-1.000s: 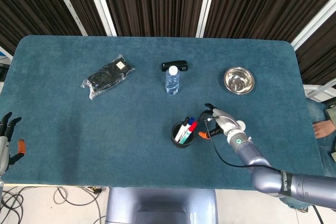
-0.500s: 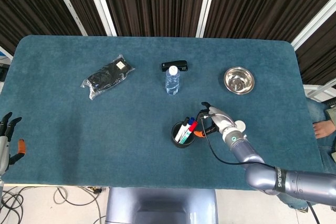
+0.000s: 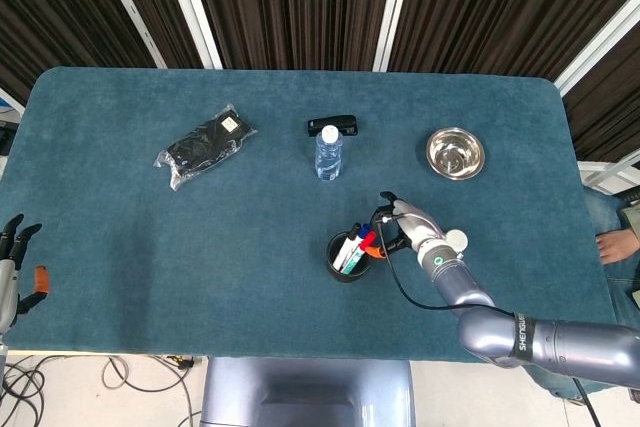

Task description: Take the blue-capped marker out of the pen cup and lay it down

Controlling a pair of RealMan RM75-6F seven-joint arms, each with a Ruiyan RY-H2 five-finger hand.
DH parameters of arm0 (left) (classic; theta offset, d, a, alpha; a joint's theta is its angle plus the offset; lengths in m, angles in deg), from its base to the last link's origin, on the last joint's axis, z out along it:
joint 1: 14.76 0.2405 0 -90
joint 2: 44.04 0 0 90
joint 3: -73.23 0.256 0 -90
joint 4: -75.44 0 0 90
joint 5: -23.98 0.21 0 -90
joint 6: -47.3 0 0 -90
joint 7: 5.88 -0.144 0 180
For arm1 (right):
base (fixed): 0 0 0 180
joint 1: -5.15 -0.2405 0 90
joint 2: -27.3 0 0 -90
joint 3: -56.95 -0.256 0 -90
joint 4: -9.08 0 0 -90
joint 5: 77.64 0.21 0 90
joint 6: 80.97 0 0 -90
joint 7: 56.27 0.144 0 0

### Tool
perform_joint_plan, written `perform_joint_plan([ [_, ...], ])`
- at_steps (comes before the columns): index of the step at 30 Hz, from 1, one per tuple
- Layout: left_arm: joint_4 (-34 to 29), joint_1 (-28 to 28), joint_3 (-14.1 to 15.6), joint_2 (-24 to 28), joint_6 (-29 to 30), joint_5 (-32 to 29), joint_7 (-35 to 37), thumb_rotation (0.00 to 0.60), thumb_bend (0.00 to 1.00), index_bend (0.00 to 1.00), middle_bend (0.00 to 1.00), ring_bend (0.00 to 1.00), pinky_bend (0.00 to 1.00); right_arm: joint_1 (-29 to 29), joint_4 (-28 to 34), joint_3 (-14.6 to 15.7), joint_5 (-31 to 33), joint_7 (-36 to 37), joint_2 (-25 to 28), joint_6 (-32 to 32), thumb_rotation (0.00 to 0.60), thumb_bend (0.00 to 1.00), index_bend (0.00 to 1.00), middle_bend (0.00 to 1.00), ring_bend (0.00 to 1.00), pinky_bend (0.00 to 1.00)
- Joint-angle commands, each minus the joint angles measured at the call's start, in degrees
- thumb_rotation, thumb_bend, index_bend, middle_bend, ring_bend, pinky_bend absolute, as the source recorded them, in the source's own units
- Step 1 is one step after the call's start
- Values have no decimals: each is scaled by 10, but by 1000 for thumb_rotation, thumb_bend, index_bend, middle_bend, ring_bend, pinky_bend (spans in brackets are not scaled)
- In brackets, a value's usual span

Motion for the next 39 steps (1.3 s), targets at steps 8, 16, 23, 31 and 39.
perform_joint_plan([
  [8, 0, 0, 0, 0, -1, -1, 0, 600, 556, 131, 9, 95, 63, -16, -2, -6, 26, -18, -8, -10, 600, 331, 515, 0, 0, 158],
  [16, 1, -1, 0, 0, 0, 0, 0, 600, 557, 131, 9, 95, 63, -25, -2, -10, 44, -29, -11, -14, 600, 350, 525, 0, 0, 157],
  [23, 1, -1, 0, -1, -1, -1, 0, 600, 556, 131, 9, 95, 63, -27, -7, -9, 55, -37, -15, -15, 600, 366, 533, 0, 0, 158],
  [31, 0, -1, 0, 0, -3, -2, -1, 600, 557, 131, 9, 95, 63, -22, -7, -10, 54, -39, -11, -9, 600, 366, 533, 0, 0, 158],
  [39, -1, -1, 0, 0, -2, -3, -1, 600, 557, 131, 9, 95, 64, -22, -8, -14, 53, -40, -16, -10, 600, 366, 533, 0, 0, 157],
])
